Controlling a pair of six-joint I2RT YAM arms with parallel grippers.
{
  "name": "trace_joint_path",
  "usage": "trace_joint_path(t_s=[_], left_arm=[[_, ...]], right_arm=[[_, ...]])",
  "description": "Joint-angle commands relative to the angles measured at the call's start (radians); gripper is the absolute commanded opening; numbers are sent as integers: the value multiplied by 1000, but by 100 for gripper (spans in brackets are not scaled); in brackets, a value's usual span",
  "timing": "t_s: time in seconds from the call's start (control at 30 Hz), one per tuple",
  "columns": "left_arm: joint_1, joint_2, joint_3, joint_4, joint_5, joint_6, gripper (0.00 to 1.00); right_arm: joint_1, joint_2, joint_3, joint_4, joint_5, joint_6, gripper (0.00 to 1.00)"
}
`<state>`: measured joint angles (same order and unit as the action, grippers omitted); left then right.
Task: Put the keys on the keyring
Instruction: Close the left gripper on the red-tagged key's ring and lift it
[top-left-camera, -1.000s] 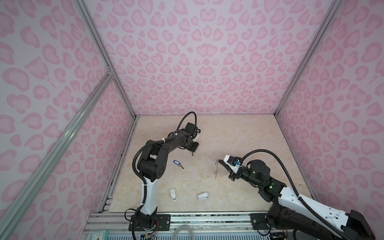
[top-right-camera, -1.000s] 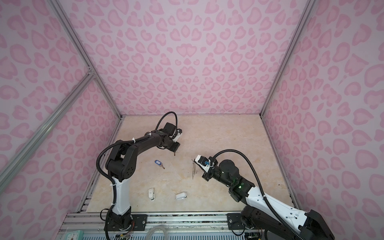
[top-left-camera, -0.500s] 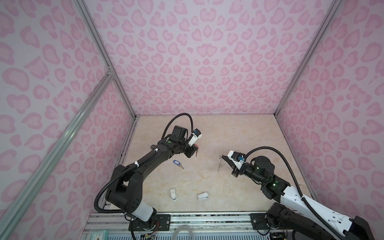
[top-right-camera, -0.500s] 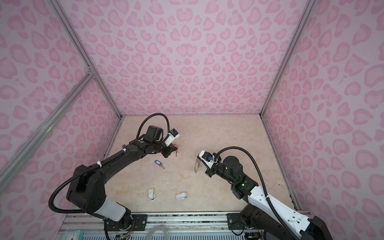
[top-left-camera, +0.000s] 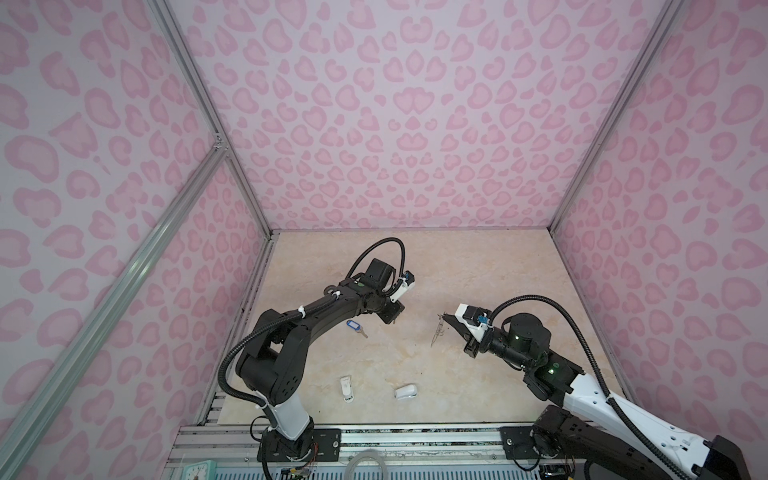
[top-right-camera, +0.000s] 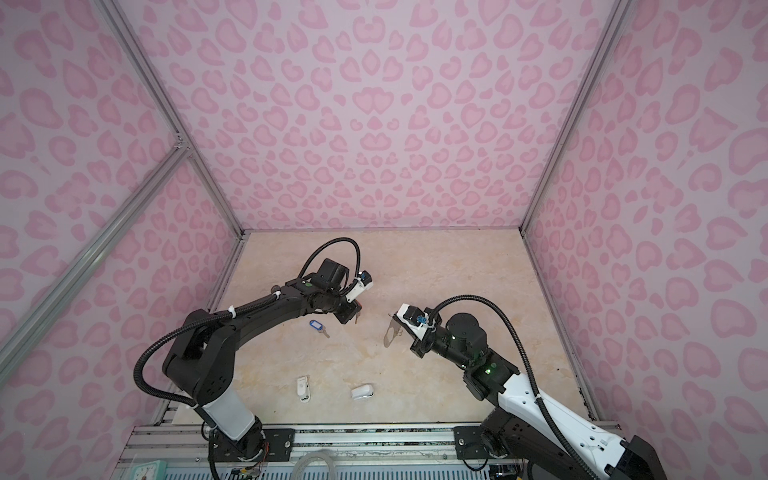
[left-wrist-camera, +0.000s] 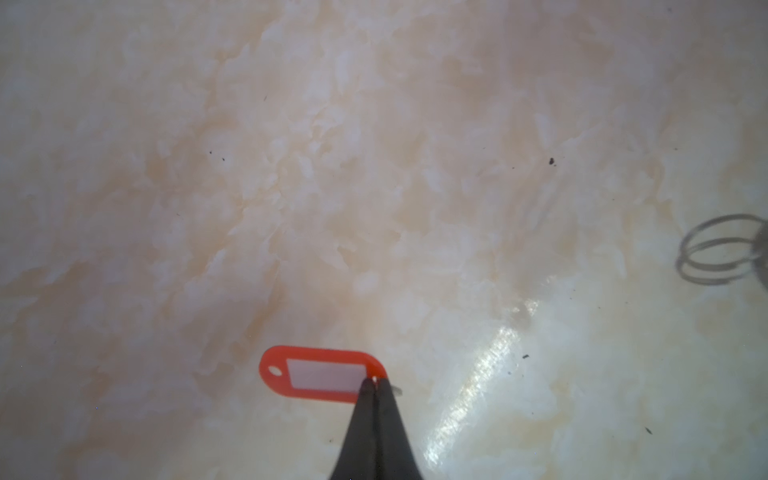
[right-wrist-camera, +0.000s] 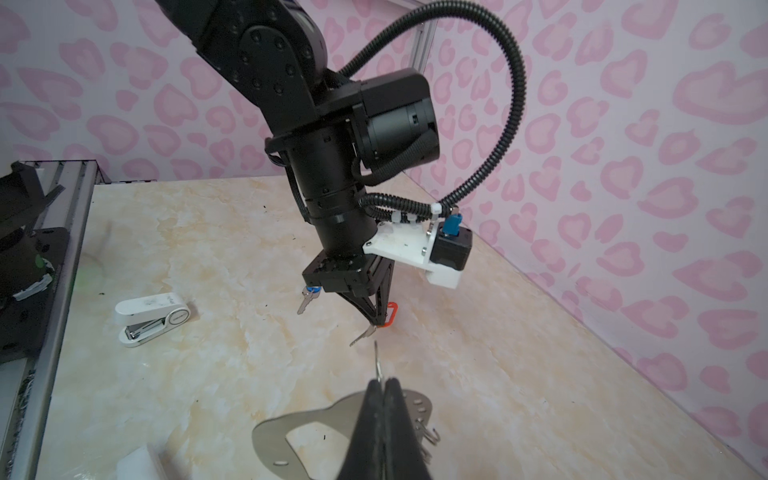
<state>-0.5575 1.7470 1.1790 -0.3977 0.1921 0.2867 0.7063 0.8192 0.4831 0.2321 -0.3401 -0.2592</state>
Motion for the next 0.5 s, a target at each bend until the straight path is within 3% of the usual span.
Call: trace_joint_path(t_s=[0.0, 0.3, 0.47], left_arm=[[-18, 65, 43, -27, -92, -50, 3], [-47, 162, 77, -1, -111, -104, 4], [-47, 173, 66, 11, -106, -103, 16]], right_arm=[[5, -16, -13, -9, 24, 18, 0], [29, -54, -20, -34, 62, 26, 0], [35, -60, -24, -42, 68, 28, 0]])
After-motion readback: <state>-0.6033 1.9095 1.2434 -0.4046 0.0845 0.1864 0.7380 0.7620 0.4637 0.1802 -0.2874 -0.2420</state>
